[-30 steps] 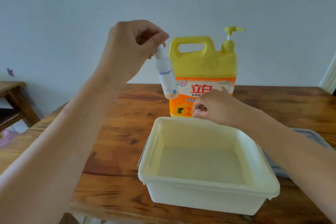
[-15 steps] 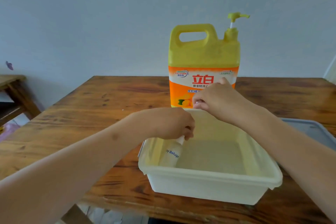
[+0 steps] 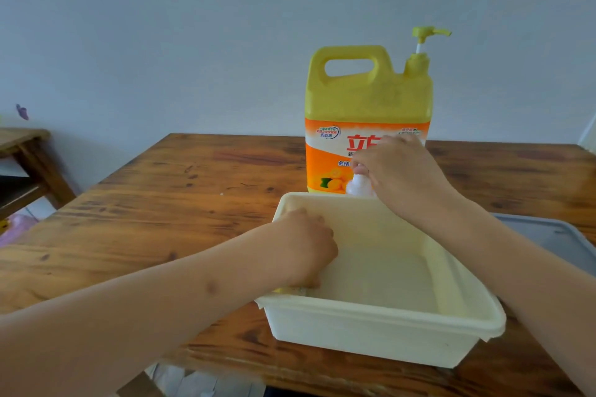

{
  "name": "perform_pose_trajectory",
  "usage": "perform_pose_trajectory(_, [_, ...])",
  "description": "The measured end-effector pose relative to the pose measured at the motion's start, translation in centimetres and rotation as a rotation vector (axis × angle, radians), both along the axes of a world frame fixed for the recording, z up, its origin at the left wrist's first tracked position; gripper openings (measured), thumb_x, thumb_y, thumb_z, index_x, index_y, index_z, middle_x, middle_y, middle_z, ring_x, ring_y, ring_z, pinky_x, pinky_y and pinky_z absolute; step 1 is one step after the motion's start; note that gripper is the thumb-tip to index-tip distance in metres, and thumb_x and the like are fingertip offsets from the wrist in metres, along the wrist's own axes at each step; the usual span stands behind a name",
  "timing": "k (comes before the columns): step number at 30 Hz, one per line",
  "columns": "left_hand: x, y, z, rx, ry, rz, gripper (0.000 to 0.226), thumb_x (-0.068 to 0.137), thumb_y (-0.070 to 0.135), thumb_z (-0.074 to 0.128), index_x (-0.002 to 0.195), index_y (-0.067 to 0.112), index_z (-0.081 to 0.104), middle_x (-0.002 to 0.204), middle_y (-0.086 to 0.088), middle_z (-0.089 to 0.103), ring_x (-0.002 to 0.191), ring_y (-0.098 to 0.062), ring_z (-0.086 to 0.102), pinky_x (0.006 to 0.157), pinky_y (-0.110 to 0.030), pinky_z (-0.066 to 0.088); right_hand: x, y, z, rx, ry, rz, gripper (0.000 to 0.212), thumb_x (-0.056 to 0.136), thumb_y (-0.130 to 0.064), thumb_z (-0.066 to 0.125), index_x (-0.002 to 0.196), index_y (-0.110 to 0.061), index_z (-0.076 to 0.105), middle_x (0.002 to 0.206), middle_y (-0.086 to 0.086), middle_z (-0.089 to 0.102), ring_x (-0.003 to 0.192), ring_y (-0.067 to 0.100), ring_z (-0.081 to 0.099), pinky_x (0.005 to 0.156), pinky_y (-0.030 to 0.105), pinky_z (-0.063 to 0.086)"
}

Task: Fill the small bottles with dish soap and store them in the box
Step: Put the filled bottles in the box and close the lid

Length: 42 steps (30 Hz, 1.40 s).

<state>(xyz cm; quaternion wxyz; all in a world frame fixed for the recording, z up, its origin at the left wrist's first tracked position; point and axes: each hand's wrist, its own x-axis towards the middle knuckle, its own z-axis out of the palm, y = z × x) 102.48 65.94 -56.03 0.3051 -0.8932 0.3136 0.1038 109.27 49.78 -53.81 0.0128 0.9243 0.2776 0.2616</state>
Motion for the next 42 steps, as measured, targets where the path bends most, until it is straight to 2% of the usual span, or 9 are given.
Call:
perform_pose_trajectory(8, [0.2, 4.3, 3.4, -0.897, -0.186, 0.052, 0.018, 0.093, 0.038, 0.048, 0.083, 0.030, 0.060, 0.082, 0.015, 0.061, 0.082, -0.003, 0.056, 0.071, -0.027, 0.050, -4.3, -1.2, 6.8, 0.693, -0.153, 0.099, 0.020, 0.094, -0.019, 0.042, 0.091, -0.022, 0.061, 0.075, -0.002, 0.059, 0.066, 0.015, 0.052, 0.059, 0.031, 0.041])
perform_pose_trajectory(13, [1.6, 5.0, 0.4, -1.058, -0.286, 0.378, 0.024, 0.093, 0.028, 0.050, 0.115, 0.027, 0.058, 0.118, 0.006, 0.052, 0.117, -0.015, 0.042, 0.097, -0.034, 0.041, -5.6, 1.0, 4.4, 0.518, 0.511, 0.031, 0.030, 0.096, -0.019, 0.041, 0.077, -0.023, 0.063, 0.065, -0.007, 0.056, 0.057, 0.006, 0.050, 0.047, 0.019, 0.036])
perform_pose_trajectory(18, [2.0, 4.6, -0.1, -1.183, 0.090, 0.711, 0.029, 0.094, 0.023, 0.043, 0.120, 0.026, 0.054, 0.107, 0.005, 0.063, 0.088, -0.006, 0.057, 0.062, -0.026, 0.043, -4.7, 2.9, -1.6, 0.374, 0.996, -0.103, 0.028, 0.099, -0.012, 0.036, 0.086, -0.019, 0.059, 0.060, -0.006, 0.061, 0.050, 0.005, 0.058, 0.051, 0.018, 0.049])
perform_pose_trajectory(22, [1.9, 4.6, 0.1, -1.201, 0.104, 0.742, 0.035, 0.090, 0.014, 0.041, 0.120, 0.028, 0.053, 0.106, 0.004, 0.062, 0.088, -0.009, 0.057, 0.062, -0.027, 0.042, -4.7, 3.3, -2.6, 0.516, 1.293, -0.110, 0.018, 0.101, -0.015, 0.043, 0.104, -0.008, 0.059, 0.087, 0.011, 0.066, 0.074, 0.025, 0.071, 0.069, 0.032, 0.061])
perform_pose_trajectory(26, [1.9, 4.5, 0.2, -1.203, 0.100, 0.738, 0.036, 0.091, 0.013, 0.040, 0.121, 0.027, 0.053, 0.106, 0.003, 0.062, 0.089, -0.011, 0.057, 0.062, -0.027, 0.042, -5.6, 3.5, -2.8, 0.540, 1.435, -0.114, 0.021, 0.097, -0.018, 0.053, 0.114, -0.005, 0.057, 0.083, 0.012, 0.071, 0.076, 0.024, 0.074, 0.068, 0.028, 0.061])
perform_pose_trajectory(31, [1.9, 4.5, -0.1, -1.188, 0.073, 0.721, 0.031, 0.091, 0.016, 0.040, 0.118, 0.025, 0.054, 0.103, 0.003, 0.063, 0.089, -0.014, 0.059, 0.066, -0.030, 0.046, -6.3, 3.3, -1.7, 0.462, 1.206, -0.111, 0.027, 0.098, -0.024, 0.048, 0.118, -0.007, 0.053, 0.082, 0.009, 0.072, 0.068, 0.023, 0.074, 0.072, 0.036, 0.061])
perform_pose_trajectory(35, [2.1, 4.6, -0.3, -1.174, 0.060, 0.726, 0.030, 0.093, 0.017, 0.041, 0.118, 0.027, 0.053, 0.097, 0.009, 0.062, 0.083, -0.011, 0.060, 0.062, -0.028, 0.045, -4.7, 1.2, 1.0, 0.463, 0.196, 0.023, 0.010, 0.091, -0.030, 0.055, 0.092, -0.022, 0.061, 0.081, -0.004, 0.063, 0.064, 0.012, 0.061, 0.064, 0.033, 0.053])
perform_pose_trajectory(37, [2.1, 4.5, -0.3, -1.171, 0.055, 0.737, 0.030, 0.092, 0.016, 0.042, 0.116, 0.029, 0.052, 0.093, 0.009, 0.061, 0.079, -0.012, 0.061, 0.060, -0.028, 0.045, -3.0, -0.6, 2.5, 0.459, -0.052, 0.017, 0.014, 0.089, -0.033, 0.059, 0.096, -0.021, 0.061, 0.089, -0.003, 0.056, 0.073, 0.015, 0.054, 0.066, 0.032, 0.047])
perform_pose_trajectory(42, [1.8, 4.2, -0.1, -1.151, 0.037, 0.752, 0.029, 0.090, 0.012, 0.040, 0.113, 0.027, 0.051, 0.091, 0.007, 0.060, 0.077, -0.014, 0.061, 0.057, -0.027, 0.045, 0.0, -3.7, 1.2, 0.266, 0.561, -0.080, 0.045, 0.084, -0.059, 0.059, 0.113, -0.025, 0.061, 0.108, -0.008, 0.063, 0.093, 0.015, 0.059, 0.075, 0.030, 0.046])
